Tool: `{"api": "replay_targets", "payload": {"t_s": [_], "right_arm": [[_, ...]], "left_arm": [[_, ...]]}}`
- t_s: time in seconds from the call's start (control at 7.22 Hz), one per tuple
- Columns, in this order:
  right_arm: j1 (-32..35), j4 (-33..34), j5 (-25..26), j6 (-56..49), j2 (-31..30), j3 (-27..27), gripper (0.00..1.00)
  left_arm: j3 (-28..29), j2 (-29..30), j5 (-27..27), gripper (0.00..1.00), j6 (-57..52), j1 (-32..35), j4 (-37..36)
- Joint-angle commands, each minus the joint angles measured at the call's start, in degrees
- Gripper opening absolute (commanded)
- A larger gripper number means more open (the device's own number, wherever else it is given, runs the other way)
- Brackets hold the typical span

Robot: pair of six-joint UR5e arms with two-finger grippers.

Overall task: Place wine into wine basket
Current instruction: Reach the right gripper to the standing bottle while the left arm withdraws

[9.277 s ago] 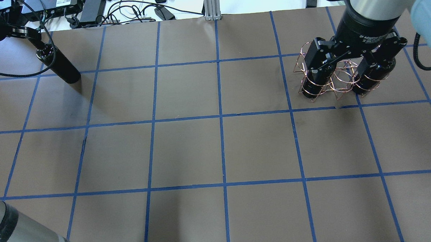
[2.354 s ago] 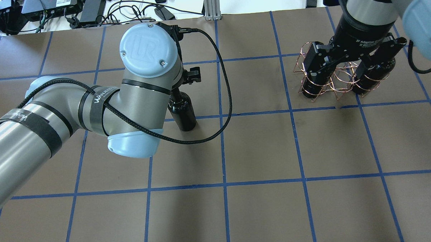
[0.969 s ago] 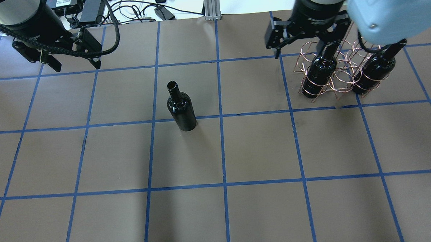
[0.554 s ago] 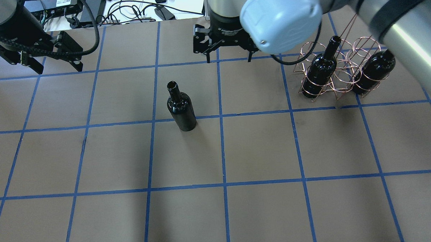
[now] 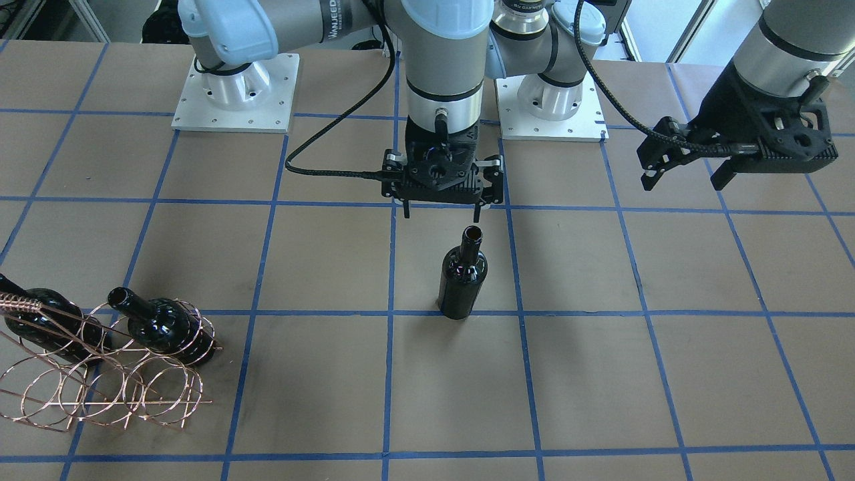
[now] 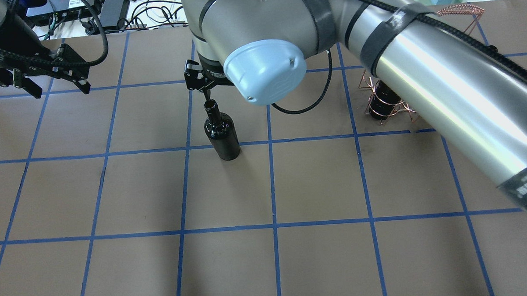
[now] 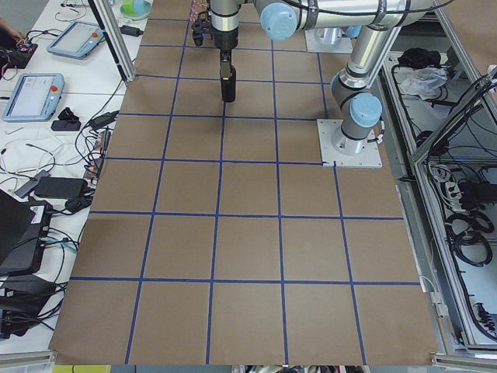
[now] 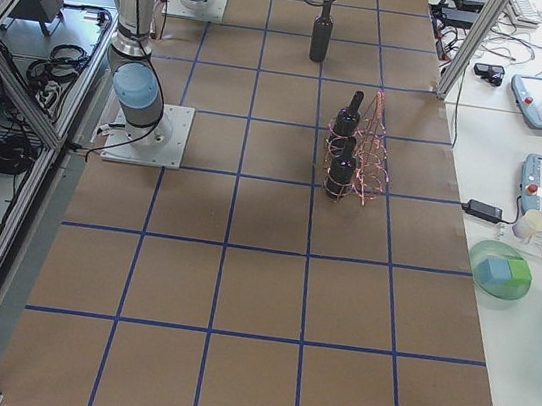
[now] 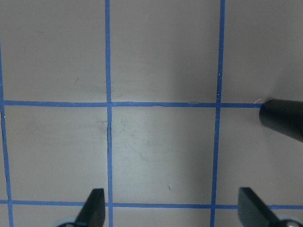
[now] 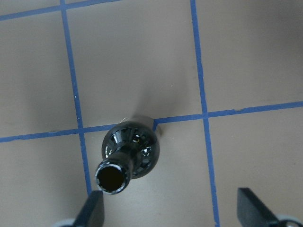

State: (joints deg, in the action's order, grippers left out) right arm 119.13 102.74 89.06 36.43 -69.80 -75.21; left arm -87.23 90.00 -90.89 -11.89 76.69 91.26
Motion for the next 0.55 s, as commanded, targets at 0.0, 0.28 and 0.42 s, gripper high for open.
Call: {"api": "replay_targets", "payload": {"t_s": [0.0,0.28,0.42], "right_arm": [[1.02,0.71,-2.82,3.2,1.16,0.41,1.0],[1.02,3.68,-2.84,2.42,3.7,0.41,1.0],[1.02,4.31,-2.84,2.25,4.93,0.41,0.99]], "left_arm": [[-0.21,0.09,-0.08,1.0,0.29,-0.05,0.32],[-1.53,0.0,-0.08,1.0,0.9,0.03,0.14],[-1.53,0.0,-0.08,1.0,0.9,0.03,0.14]]}}
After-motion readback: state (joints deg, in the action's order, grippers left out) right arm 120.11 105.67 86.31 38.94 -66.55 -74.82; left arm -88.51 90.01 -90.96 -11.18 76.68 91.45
